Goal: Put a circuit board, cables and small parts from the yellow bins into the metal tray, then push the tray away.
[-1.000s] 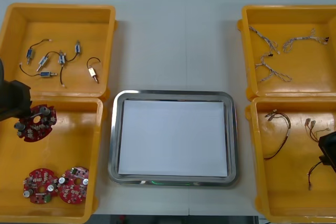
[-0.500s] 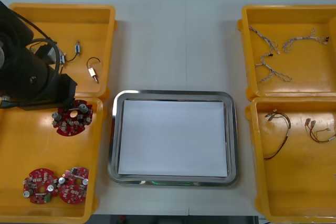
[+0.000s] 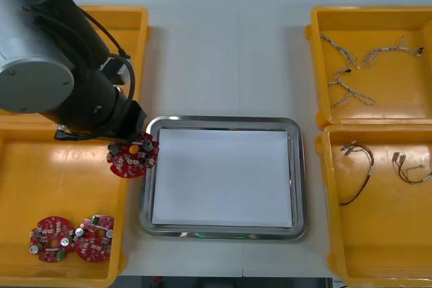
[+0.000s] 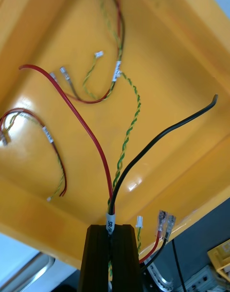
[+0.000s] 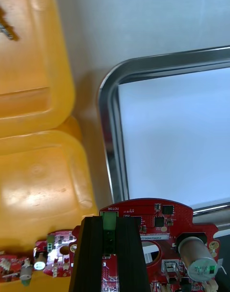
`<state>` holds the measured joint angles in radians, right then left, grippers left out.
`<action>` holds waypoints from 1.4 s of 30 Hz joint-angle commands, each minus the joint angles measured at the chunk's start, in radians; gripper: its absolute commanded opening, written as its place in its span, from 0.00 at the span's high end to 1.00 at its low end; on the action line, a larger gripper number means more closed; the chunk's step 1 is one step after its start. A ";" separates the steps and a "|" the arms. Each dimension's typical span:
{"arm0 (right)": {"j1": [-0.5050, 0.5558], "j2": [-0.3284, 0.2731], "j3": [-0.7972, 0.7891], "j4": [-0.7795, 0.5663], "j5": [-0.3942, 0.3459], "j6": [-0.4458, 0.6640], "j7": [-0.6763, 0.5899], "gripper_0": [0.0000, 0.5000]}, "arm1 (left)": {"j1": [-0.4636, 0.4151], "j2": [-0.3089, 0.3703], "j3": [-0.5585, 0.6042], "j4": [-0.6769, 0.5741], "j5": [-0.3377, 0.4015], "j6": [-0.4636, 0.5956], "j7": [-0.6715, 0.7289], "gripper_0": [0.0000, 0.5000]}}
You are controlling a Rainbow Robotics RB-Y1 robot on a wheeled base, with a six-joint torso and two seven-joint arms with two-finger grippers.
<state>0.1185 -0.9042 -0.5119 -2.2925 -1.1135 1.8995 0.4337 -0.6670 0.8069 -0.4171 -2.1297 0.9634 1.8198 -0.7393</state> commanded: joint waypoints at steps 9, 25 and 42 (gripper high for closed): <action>-0.023 -0.171 0.041 -0.128 -0.131 -0.076 0.240 1.00 | -0.040 -0.094 -0.227 -0.018 -0.175 -0.131 0.149 1.00; -0.131 -0.257 0.236 -0.248 -0.157 -0.195 0.487 1.00 | -0.014 -0.106 -0.401 0.102 -0.230 -0.303 0.219 1.00; -0.234 -0.323 0.346 -0.304 -0.195 -0.272 0.528 1.00 | 0.047 -0.101 -0.483 0.103 -0.313 -0.376 0.274 1.00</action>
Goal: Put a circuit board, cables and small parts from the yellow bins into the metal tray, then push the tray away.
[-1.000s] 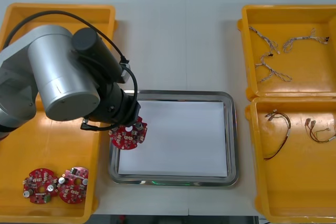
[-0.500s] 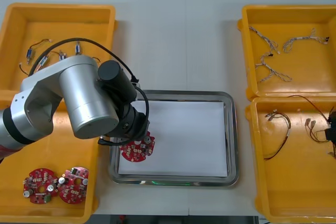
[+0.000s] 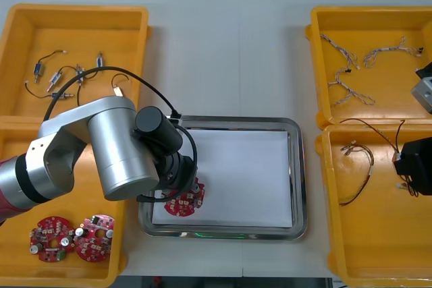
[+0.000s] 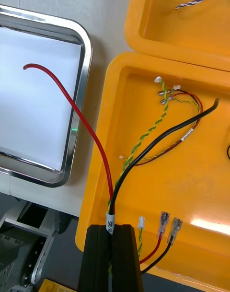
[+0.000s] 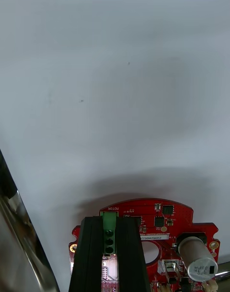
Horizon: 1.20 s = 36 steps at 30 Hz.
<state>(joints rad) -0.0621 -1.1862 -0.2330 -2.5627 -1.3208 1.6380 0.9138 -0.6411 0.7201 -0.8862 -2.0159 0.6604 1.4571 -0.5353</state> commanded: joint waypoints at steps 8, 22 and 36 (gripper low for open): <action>-0.108 -0.042 0.182 -0.051 0.087 -0.010 0.051 1.00 | 0.049 -0.011 -0.022 -0.012 -0.058 -0.040 0.081 0.63; -0.133 -0.041 0.207 -0.051 0.087 -0.012 0.054 1.00 | 0.052 -0.007 0.003 -0.041 -0.074 -0.038 0.106 0.00; -0.269 -0.032 0.371 -0.055 0.123 -0.017 0.053 1.00 | 0.052 0.005 0.181 -0.159 -0.007 0.140 0.101 0.00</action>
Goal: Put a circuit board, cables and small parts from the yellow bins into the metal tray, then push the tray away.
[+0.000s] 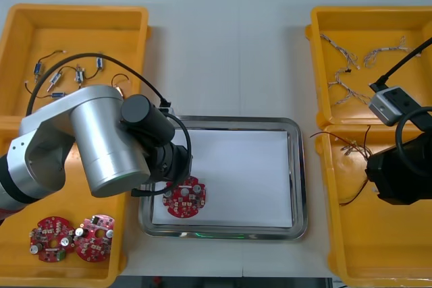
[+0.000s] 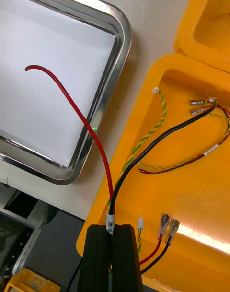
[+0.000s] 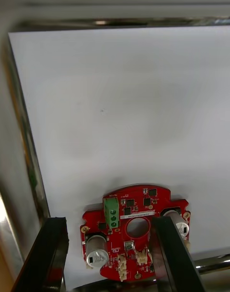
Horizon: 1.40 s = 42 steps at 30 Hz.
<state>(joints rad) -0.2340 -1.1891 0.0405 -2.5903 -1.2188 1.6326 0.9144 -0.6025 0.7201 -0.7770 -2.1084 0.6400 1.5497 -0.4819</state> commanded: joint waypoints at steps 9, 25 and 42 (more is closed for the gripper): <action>-0.252 0.045 0.277 -0.028 0.067 -0.010 0.063 1.00 | 0.009 0.027 0.262 -0.084 0.106 0.145 0.028 0.00; -0.378 0.255 0.493 0.021 0.212 0.079 0.348 1.00 | 0.009 0.127 0.507 -0.068 0.181 0.300 -0.011 0.00; -0.377 0.516 0.644 0.167 0.463 0.256 0.687 1.00 | 0.003 0.185 0.647 0.120 0.196 0.273 -0.046 0.00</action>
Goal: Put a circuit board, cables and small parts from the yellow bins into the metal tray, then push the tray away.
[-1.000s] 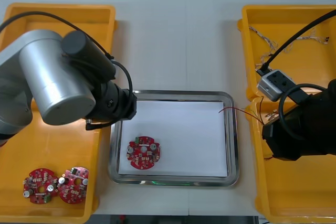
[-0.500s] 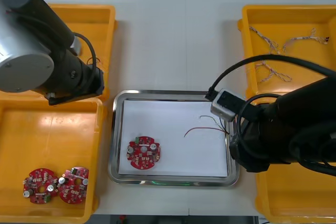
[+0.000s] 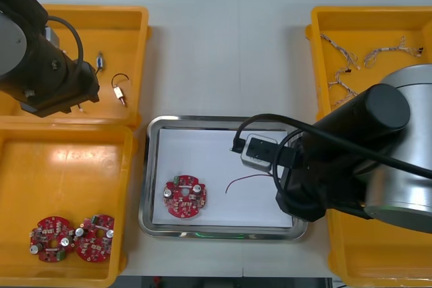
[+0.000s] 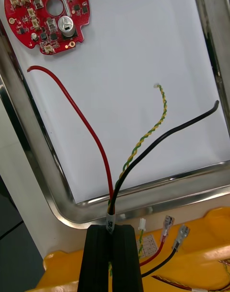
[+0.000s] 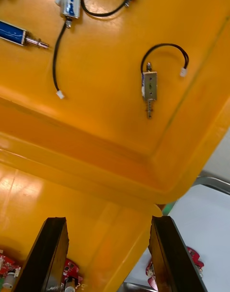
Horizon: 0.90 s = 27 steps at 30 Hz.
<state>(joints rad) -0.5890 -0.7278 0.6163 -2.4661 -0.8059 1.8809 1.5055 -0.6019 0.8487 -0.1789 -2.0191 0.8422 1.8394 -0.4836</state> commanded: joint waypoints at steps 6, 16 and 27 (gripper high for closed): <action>-0.020 0.102 0.135 0.161 0.111 0.004 0.156 1.00 | 0.001 0.072 0.099 0.097 -0.009 -0.023 -0.053 0.00; -0.020 0.176 0.184 0.286 0.200 -0.052 0.174 1.00 | -0.039 0.076 0.124 0.229 -0.029 -0.055 -0.078 0.00; 0.046 0.186 0.234 0.377 0.287 -0.161 0.159 1.00 | -0.070 0.079 0.134 0.369 -0.043 -0.169 -0.066 0.00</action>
<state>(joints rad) -0.5757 -0.5636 0.8288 -2.0869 -0.5445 1.7438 1.6612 -0.6299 0.8789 -0.0776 -1.6726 0.8108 1.7040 -0.4956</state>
